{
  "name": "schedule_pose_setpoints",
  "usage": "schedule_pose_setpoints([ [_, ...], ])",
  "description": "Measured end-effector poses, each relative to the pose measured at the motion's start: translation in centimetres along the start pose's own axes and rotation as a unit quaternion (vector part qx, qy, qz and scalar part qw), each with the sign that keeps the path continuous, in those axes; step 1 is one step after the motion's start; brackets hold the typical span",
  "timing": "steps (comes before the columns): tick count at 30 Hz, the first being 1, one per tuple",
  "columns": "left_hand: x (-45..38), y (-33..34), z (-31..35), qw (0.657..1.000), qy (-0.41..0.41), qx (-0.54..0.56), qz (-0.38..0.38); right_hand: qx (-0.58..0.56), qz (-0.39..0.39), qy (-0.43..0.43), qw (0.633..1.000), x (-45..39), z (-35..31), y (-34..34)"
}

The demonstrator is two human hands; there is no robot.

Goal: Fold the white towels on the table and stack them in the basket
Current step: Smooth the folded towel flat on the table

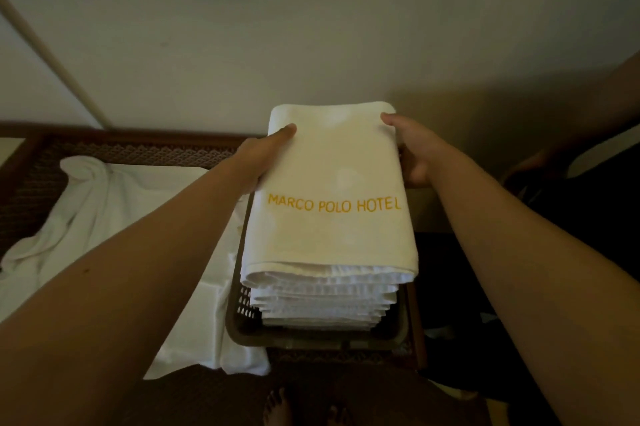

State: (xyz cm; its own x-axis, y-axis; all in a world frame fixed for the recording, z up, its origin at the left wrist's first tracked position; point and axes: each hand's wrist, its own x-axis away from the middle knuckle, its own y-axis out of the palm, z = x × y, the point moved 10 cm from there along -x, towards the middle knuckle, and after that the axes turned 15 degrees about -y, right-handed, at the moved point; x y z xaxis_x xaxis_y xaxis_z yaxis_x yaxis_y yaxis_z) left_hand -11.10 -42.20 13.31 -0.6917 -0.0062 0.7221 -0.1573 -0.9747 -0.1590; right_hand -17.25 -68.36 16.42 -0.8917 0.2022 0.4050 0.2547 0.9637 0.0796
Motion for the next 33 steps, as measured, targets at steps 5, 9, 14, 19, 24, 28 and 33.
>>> schedule_pose_setpoints([
  [5,-1.8,0.1,0.2,0.998,0.017,-0.051,0.025,-0.016,0.012,0.023,1.0,-2.6,-1.2,0.2],
  [9,-3.3,0.0,-0.7,0.998,0.025,-0.057,-0.002,-0.039,0.046,0.01,0.998,-3.6,-1.5,-0.7],
  [14,-1.7,-0.3,1.5,0.997,0.06,-0.049,0.006,0.0,0.03,-0.011,0.999,-4.0,-1.7,0.1],
  [19,-2.6,-2.2,1.8,0.989,0.074,-0.087,0.089,0.091,0.105,-0.105,0.985,-5.3,-1.4,-0.6],
  [24,2.2,-1.0,2.8,0.896,0.211,-0.285,0.267,0.59,0.097,-0.257,0.759,-1.1,-4.4,3.0],
  [28,3.6,4.2,-2.6,0.843,0.215,-0.45,0.203,0.688,-0.037,-0.225,0.689,1.0,2.7,5.3],
  [33,4.1,3.2,-2.6,0.882,0.231,-0.373,0.171,0.711,-0.03,-0.186,0.678,1.0,2.7,4.5],
])
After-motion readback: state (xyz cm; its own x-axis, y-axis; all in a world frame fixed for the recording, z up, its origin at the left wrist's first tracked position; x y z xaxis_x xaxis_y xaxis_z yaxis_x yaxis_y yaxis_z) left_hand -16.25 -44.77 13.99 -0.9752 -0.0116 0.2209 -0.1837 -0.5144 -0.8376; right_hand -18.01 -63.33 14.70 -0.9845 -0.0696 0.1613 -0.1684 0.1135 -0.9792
